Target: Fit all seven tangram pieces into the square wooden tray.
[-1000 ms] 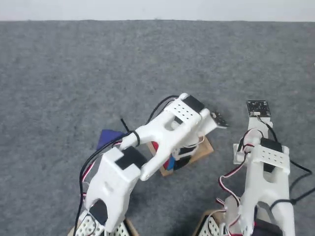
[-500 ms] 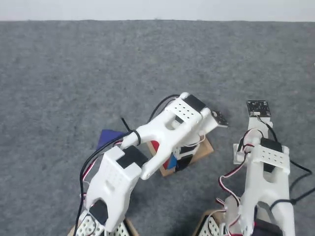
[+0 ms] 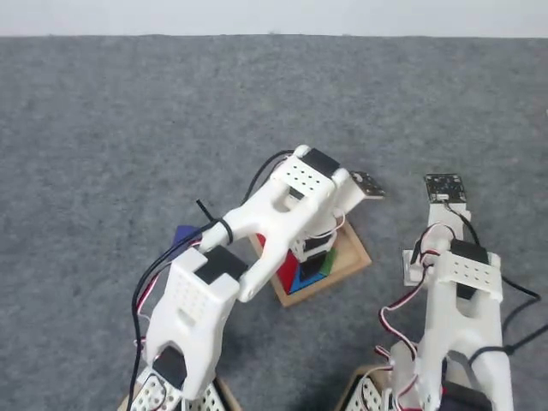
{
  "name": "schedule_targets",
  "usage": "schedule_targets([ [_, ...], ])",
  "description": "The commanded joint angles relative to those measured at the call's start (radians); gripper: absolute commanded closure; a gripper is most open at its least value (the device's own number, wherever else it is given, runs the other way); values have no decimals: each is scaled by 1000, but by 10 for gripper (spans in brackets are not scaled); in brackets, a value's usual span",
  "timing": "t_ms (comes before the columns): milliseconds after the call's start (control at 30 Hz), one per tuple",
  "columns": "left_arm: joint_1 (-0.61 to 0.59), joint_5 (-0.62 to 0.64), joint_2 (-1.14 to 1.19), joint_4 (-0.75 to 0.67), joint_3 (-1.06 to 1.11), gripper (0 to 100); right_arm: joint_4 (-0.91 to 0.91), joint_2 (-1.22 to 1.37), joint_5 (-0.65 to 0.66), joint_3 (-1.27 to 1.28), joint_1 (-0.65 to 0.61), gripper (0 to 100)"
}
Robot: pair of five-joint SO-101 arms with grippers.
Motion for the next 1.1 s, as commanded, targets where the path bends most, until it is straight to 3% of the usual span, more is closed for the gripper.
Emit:
schedule_targets([
  [0,-15,-12,-12,21,-42,791,-12,-4,9,-51,-10,972],
  [133,-18,-5,-97,23,-42,814,-18,-4,12,-58,-8,971],
  [267,-98,29,-284,46,-36,817,8,-2,14,-109,-13,969],
  [433,-324,60,-597,44,30,818,93,105,14,-285,-67,969],
  [633,-666,43,-850,-9,234,816,102,403,3,-480,-268,972],
  [800,-937,-98,-925,-141,423,816,102,595,-28,-545,-344,972],
  [933,-1054,-158,-927,-247,524,816,113,648,-25,-559,-363,972],
  [1067,-1083,-201,-927,-308,602,816,143,633,-23,-531,-390,972],
])
